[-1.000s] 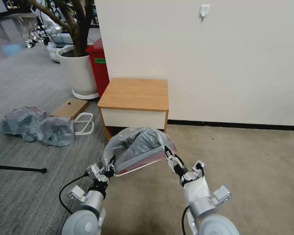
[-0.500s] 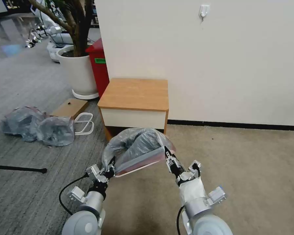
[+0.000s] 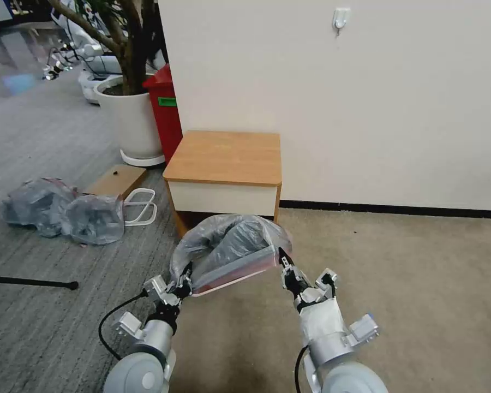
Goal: Pick up the garbage bag from the table and place it over the trash can.
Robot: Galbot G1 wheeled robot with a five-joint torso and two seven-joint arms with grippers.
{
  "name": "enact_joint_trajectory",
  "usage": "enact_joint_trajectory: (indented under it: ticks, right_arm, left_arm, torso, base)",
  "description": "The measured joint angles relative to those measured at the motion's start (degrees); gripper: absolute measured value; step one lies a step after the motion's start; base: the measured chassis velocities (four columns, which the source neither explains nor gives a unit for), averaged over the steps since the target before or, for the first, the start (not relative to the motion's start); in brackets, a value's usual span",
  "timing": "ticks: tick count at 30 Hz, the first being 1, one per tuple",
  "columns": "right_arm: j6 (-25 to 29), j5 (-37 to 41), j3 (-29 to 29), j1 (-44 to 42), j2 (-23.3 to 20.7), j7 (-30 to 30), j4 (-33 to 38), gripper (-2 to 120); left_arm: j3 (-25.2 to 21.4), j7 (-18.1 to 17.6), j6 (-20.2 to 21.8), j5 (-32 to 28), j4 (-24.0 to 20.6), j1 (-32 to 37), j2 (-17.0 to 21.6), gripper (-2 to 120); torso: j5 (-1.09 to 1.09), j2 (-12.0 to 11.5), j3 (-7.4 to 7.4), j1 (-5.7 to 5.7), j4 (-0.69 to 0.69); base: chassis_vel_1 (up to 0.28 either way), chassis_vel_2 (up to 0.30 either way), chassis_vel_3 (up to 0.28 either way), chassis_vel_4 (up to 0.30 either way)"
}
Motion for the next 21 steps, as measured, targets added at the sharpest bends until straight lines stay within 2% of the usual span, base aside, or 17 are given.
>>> enact_joint_trajectory:
  ticks: [6, 18, 21]
  right_arm:
    - [1.38, -2.40, -1.24, -2.92, -0.82, 0.01, 0.28, 0]
    - [1.59, -2.35, -0.09, -2.77, 0.56, 0.58, 1.20, 0]
    - [1.52, -1.44, 0.50, -3.33, 0.46, 0.62, 2.12, 9]
  left_arm:
    - [-0.16, -2.32, 1.12, -4.45, -1.22, -0.29, -0.39, 2]
    - [-0.62, -2.49, 1.38, -4.63, -0.96, -0.25, 0.11, 2]
    - [-0.82, -2.46, 1.34, -4.58, -0.74, -0.33, 0.31, 2]
  torso:
    - [0.00, 0.00, 0.00, 0.00, 0.00]
    - [0.00, 0.00, 0.00, 0.00, 0.00]
    - [0.00, 0.00, 0.00, 0.00, 0.00]
  base:
    - [0.000, 0.000, 0.000, 0.000]
    - [0.000, 0.000, 0.000, 0.000]
    - [0.000, 0.000, 0.000, 0.000]
